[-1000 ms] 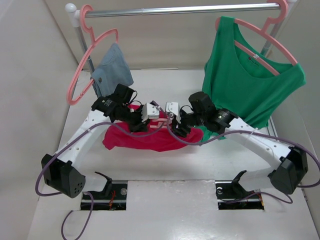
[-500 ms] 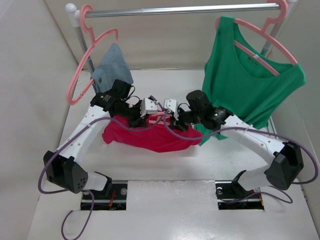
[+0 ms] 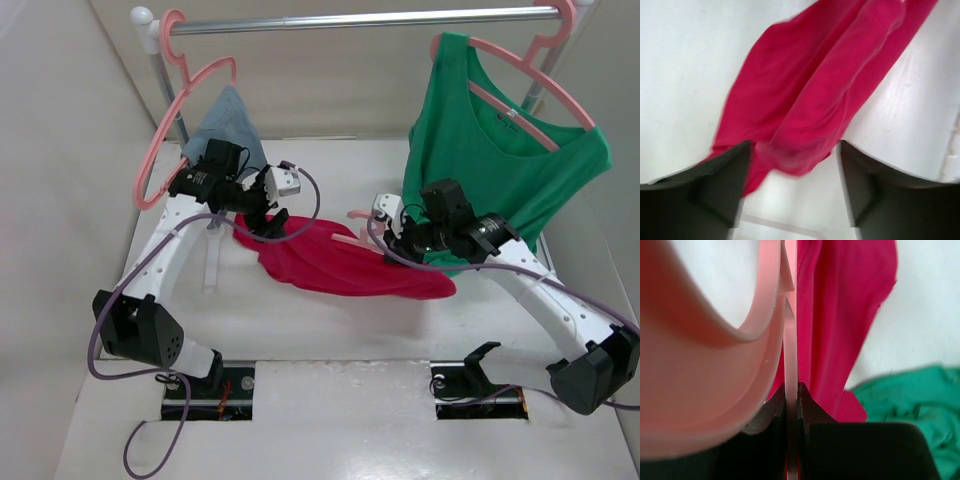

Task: Place the t-shirt on the hanger
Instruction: Place tshirt on hanger

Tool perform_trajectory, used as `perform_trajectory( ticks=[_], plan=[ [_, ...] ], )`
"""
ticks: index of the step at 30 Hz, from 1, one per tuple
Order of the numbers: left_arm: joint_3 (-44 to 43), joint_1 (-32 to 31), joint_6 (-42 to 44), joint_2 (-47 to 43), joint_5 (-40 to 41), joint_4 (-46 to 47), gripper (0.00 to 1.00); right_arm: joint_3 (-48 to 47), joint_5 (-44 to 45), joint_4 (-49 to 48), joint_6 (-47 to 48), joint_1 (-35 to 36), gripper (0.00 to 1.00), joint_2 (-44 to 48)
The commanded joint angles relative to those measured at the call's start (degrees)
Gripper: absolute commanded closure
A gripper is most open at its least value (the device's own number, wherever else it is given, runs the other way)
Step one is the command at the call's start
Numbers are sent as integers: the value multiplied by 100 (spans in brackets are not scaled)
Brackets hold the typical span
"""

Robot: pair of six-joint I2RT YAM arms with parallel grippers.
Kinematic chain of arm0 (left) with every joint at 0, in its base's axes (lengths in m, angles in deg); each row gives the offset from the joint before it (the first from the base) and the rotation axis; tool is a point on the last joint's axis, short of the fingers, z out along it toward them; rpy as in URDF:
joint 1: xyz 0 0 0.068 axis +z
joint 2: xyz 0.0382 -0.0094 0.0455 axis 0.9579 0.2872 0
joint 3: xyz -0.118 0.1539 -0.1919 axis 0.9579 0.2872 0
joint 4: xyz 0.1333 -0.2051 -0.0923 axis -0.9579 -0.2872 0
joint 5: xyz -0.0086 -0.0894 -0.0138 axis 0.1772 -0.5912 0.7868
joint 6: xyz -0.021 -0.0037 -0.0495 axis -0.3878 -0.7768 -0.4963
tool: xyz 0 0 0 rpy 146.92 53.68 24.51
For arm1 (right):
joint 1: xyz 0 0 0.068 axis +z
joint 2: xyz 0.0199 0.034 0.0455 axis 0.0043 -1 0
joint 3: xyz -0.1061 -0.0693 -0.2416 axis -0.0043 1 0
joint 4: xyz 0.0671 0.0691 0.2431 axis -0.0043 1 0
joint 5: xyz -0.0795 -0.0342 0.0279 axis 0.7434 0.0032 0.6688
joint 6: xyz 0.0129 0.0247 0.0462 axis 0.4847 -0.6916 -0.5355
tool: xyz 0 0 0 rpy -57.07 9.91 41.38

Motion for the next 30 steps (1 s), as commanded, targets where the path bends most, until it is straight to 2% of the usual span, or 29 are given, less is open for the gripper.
perform_trajectory(
  ticks=[1,2,4,5,8,13,16,17,20,22,25,28,29,30],
  plan=[
    [-227,35,-389,-56,34,402,22,-553,-27,956,18,-147,100,112],
    [-279,35,-529,-117,33,481,13,-659,-80,1079,18,-216,100,51],
    [-280,35,-583,-187,-19,675,9,-974,-80,1412,18,-401,100,-19],
    [-280,35,-583,-275,-89,728,0,-1098,-80,1519,18,-471,100,-20],
    [-87,35,-531,-522,-142,1026,0,-1695,-387,1897,18,-683,100,-143],
    [624,-106,-416,-724,578,1317,0,-2347,-827,2293,79,-753,100,-310],
    [888,-184,-793,-777,657,1431,4,-2409,-774,2346,79,-805,100,-310],
    [1072,-246,-1003,-829,771,1736,6,-2409,-774,2346,79,-806,100,-310],
    [1241,-370,-2283,-900,1070,2527,6,-2409,-915,2294,79,-806,100,-310],
    [1241,-370,-2523,-962,1070,2723,6,-2409,-915,2293,79,-806,100,-310],
    [1337,-370,-3000,-1268,685,2837,10,-2356,-696,2110,-52,-806,100,-258],
    [1757,-624,-3123,-1663,684,3127,23,-2234,-634,1934,-123,-806,100,-257],
    [1846,-764,-3123,-1717,771,3180,29,-2233,-721,1820,-175,-806,100,-257],
    [1917,-826,-3123,-1717,911,3302,42,-2233,-809,1819,-228,-806,100,-257]
  ],
)
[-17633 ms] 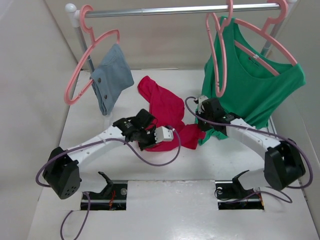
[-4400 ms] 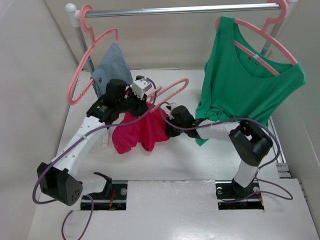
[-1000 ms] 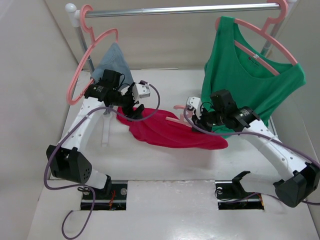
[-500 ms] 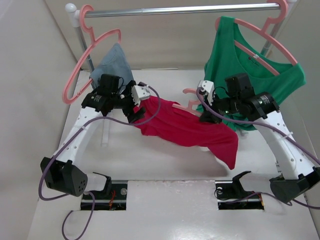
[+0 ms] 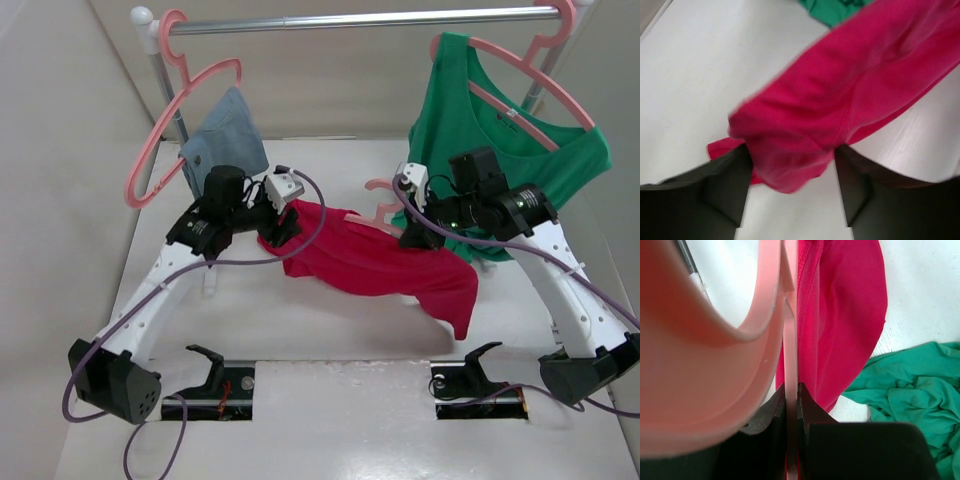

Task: Place the t-shirt on the hanger
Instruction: Place tshirt on hanger

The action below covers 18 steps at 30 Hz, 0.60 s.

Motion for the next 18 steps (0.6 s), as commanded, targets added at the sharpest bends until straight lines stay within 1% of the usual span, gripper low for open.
perform_trajectory(
  ticks=[1,3,4,5,6,7,11,12,13,18],
  plan=[
    [278,-241,-515,-301,10,528,48,-65,-233,-557,-156,-41,100,95],
    [279,-293,-648,-161,62,580,61,-12,-285,-557,-156,-41,100,95],
    [140,-294,-709,-82,115,528,69,-12,-285,-557,-156,-41,100,95],
    [77,-294,-788,58,115,528,88,-12,-224,-557,-156,-41,100,95],
    [24,-294,-789,59,185,467,98,-12,-224,-557,-208,-41,100,95],
    [24,-294,-789,59,290,466,100,-12,-163,-557,-209,-41,100,156],
    [-186,-294,-605,-11,527,397,100,181,-101,-557,-209,-94,100,209],
    [-248,-294,-526,-63,606,396,100,364,-101,-557,-209,-163,100,209],
    [-301,-242,-447,-64,738,396,100,435,47,-557,-209,-164,100,209],
    [-818,-12,-227,-20,801,169,100,788,470,-557,-270,-164,100,209]
  ],
)
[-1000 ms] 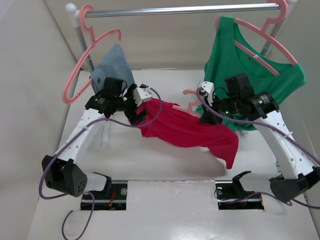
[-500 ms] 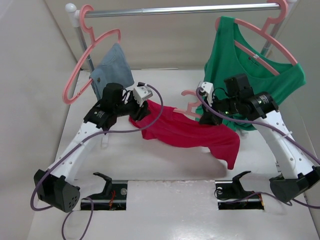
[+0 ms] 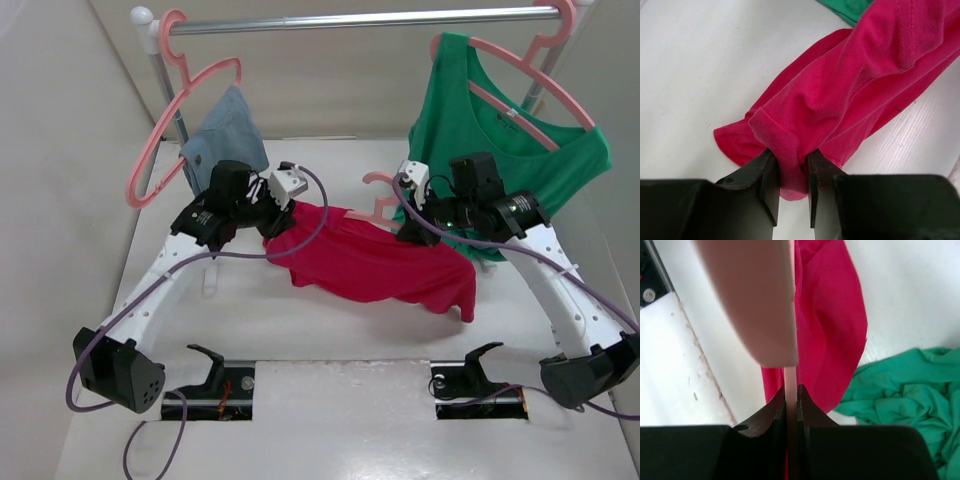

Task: Place the t-shirt on the hanger
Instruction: Place tshirt on hanger

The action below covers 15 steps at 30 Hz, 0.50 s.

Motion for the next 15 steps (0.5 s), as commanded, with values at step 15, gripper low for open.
perform_trajectory(
  ticks=[15],
  plan=[
    [-1219,617,459,302,-891,-563,83,-1,446,2,-227,34,100,-51]
  ],
)
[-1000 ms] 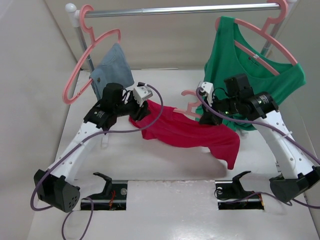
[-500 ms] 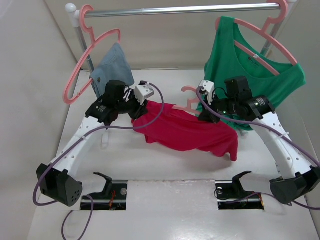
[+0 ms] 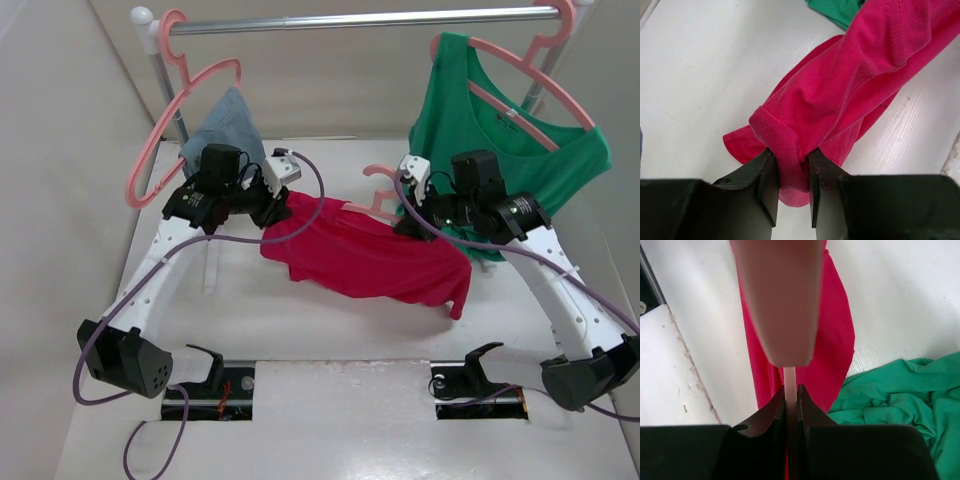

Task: Place the t-shirt on the hanger
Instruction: Place tshirt on hanger

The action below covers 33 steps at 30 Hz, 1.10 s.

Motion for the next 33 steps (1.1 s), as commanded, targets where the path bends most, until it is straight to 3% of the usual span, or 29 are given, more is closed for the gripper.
perform_trajectory(
  ticks=[1,4,7,8,10,12,17,22,28,29,30,33],
  plan=[
    [-165,62,-53,-153,-111,285,83,-207,282,611,-122,28,100,-157],
    [-33,9,-377,-101,144,416,81,-401,176,558,-174,169,100,-209],
    [20,-53,-519,40,398,338,39,-454,176,506,-175,291,100,-323],
    [81,-114,-597,40,399,337,31,-454,176,506,-175,362,100,-324],
    [134,-114,-667,40,513,337,27,-454,176,506,-236,415,100,-324],
    [187,-114,-668,40,566,337,27,-454,176,383,-288,415,100,-324],
    [388,-219,-739,-162,628,644,40,-401,123,312,-342,468,100,-376],
    [643,-641,-1001,136,1084,592,41,-401,123,260,-394,521,100,-429],
    [820,-642,-1459,199,1700,821,53,-454,123,260,-447,573,100,-429],
    [820,-642,-1459,199,1778,873,56,-454,123,260,-447,573,100,-429],
    [820,-642,-1459,199,1779,873,71,-454,123,260,-447,573,100,-429],
    [689,-642,-1459,199,1893,873,75,-568,228,312,-500,573,100,-429]
  ],
)
